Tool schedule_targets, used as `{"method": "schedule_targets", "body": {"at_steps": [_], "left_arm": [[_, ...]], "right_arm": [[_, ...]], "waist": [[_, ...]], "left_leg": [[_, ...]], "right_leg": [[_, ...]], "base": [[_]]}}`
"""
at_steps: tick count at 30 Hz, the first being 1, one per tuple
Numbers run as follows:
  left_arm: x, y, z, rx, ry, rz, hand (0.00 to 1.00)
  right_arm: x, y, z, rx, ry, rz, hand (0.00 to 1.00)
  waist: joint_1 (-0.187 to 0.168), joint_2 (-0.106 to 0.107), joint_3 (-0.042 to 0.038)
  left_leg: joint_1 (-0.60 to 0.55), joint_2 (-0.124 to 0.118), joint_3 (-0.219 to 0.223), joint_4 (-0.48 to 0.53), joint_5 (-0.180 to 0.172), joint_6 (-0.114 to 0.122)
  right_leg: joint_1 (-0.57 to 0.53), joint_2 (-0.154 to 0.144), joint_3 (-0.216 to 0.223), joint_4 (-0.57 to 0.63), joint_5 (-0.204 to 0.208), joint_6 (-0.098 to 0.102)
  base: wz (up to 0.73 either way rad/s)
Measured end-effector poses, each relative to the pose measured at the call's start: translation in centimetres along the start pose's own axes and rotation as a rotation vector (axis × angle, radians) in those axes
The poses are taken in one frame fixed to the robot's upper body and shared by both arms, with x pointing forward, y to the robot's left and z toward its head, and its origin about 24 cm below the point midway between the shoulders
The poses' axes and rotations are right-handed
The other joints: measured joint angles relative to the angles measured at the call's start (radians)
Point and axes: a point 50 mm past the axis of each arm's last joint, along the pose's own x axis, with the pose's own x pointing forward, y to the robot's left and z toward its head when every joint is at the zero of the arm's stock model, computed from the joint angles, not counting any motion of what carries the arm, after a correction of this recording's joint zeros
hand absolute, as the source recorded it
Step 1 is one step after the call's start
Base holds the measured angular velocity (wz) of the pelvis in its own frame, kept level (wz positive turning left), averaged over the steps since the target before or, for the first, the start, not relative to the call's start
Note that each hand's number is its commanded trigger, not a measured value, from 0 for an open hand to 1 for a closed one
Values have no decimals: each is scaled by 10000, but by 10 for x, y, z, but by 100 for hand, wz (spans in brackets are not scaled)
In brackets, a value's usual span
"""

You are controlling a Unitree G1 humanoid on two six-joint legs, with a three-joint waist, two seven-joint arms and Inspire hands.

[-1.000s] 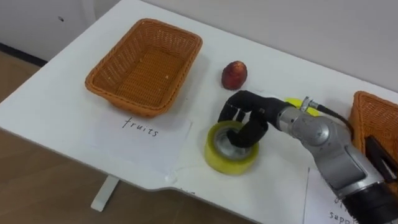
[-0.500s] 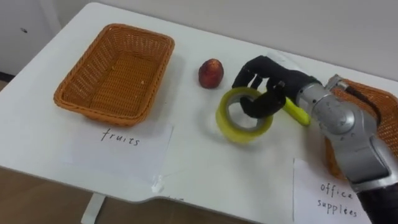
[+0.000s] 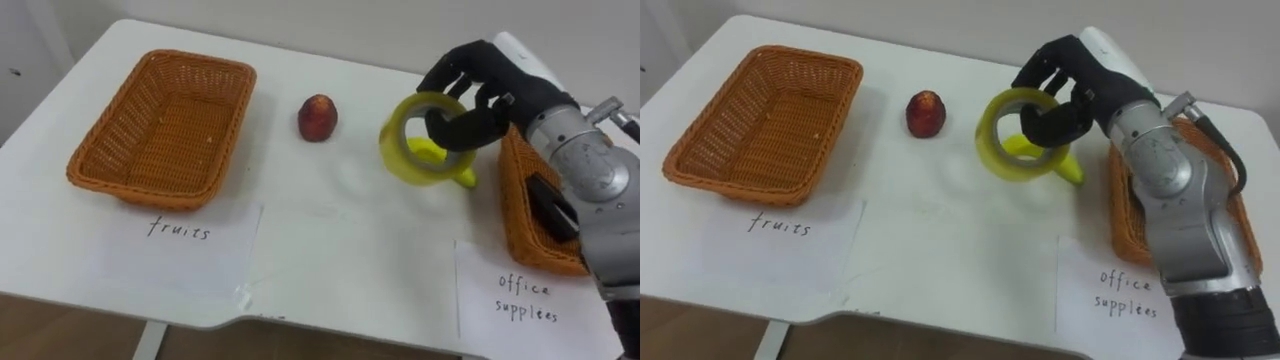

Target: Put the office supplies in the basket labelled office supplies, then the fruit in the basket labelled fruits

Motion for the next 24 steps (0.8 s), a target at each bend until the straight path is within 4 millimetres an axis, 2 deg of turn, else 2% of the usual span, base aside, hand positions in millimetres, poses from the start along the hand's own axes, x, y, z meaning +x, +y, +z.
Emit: {"method": "schedule_targets", "body": {"at_steps": [7, 11, 16, 21, 24], "left_arm": [[0, 0, 0, -184, -32, -105, 0], [0, 0, 1, -178, -124, -209, 0], [-1, 2, -1, -198, -140, -158, 0], [-2, 4, -6, -188, -146, -126, 0], [-2, 3, -5, -346, -138, -129, 0]], "right_arm": [[-2, -9, -6, 3, 216, -418, 100], [-1, -8, -17, 409, 562, -543, 100], [-3, -16, -22, 1027, 590, -782, 100], [-7, -28, -33, 971, 974, -1093, 100], [-10, -28, -40, 974, 1248, -1264, 100]], "waist": [[-163, -22, -8], [-198, -80, -5], [-378, -103, -2], [-655, -137, -9], [-716, -177, -29]], "left_leg": [[14, -1, 0, 4, 0, 0], [47, 6, 19, 10, 1, 0], [-10, 31, 245, -7, -2, -2], [-8, 21, 316, -17, -2, -2], [1, 21, 349, -16, -2, -2]], "right_leg": [[-1, -6, 16, 0, 0, 0], [16, -50, 33, -5, 0, 0], [-106, 19, 196, 5, 0, 0], [-161, 20, 303, 22, 1, -2], [-165, 21, 333, 23, 1, -2]], "base": [[0], [0], [-9], [-6], [-4]]}}
